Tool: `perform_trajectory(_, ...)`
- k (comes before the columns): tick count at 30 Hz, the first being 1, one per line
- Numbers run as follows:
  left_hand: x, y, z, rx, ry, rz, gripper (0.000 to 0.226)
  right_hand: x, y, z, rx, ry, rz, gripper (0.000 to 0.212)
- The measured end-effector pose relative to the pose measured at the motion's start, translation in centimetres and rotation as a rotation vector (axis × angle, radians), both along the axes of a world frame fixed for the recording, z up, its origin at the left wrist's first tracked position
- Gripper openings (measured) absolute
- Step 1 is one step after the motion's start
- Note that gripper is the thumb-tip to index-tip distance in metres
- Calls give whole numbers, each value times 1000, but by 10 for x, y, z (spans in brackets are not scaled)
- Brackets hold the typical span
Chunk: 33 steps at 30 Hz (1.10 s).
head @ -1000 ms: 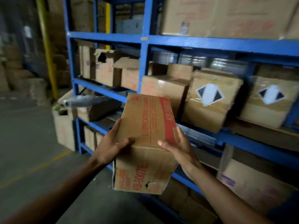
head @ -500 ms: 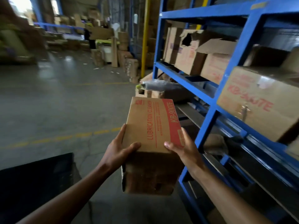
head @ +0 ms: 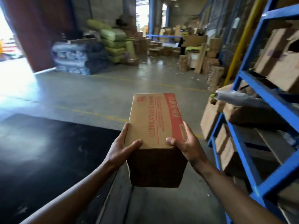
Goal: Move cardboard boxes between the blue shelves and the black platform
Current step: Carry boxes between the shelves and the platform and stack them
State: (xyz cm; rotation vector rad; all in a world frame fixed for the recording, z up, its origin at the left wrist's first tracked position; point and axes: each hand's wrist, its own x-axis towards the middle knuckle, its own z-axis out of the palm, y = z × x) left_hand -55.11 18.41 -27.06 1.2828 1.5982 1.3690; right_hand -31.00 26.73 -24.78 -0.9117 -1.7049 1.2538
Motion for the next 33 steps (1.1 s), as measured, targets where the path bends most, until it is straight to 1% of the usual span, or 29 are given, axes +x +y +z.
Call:
perform_trajectory(3,-18,-34,1,-39,39,103,116,-29,-2,-10,-26,7,130,64)
perform_trajectory(7,-47,-78,-2,-59,77,256,116,-78,-13,-18,-61,-7,274,71)
perform_trajectory(11,-78,-117,-6,-71,123,410,116,-132,-31,-22,-79,-26,386,72)
perform_trajectory(14,-107,-140,-9,-89,132,498,119,-173,-42,-25,-96,-43,461,66)
perform_trajectory(16,-127,-153,-14,-102,123,541,119,-201,-47,-27,-104,-61,511,66)
perform_trajectory(20,-166,-169,-29,-114,92,600,109,-254,-53,-39,-116,-79,581,72)
perform_trajectory(24,-197,-177,-55,-141,41,618,108,-293,-55,-65,-142,-133,621,73)
perform_trajectory(28,-211,-178,-88,-118,-8,640,110,-319,-52,-88,-144,-189,618,98)
perform_trajectory(29,-214,-175,-93,-95,-34,649,109,-326,-48,-90,-145,-194,611,99)
perform_trajectory(31,-221,-166,-97,-70,-75,651,105,-336,-42,-91,-156,-196,599,98)
perform_trajectory(33,-232,-159,-97,-50,-98,633,108,-346,-37,-89,-157,-202,589,89)
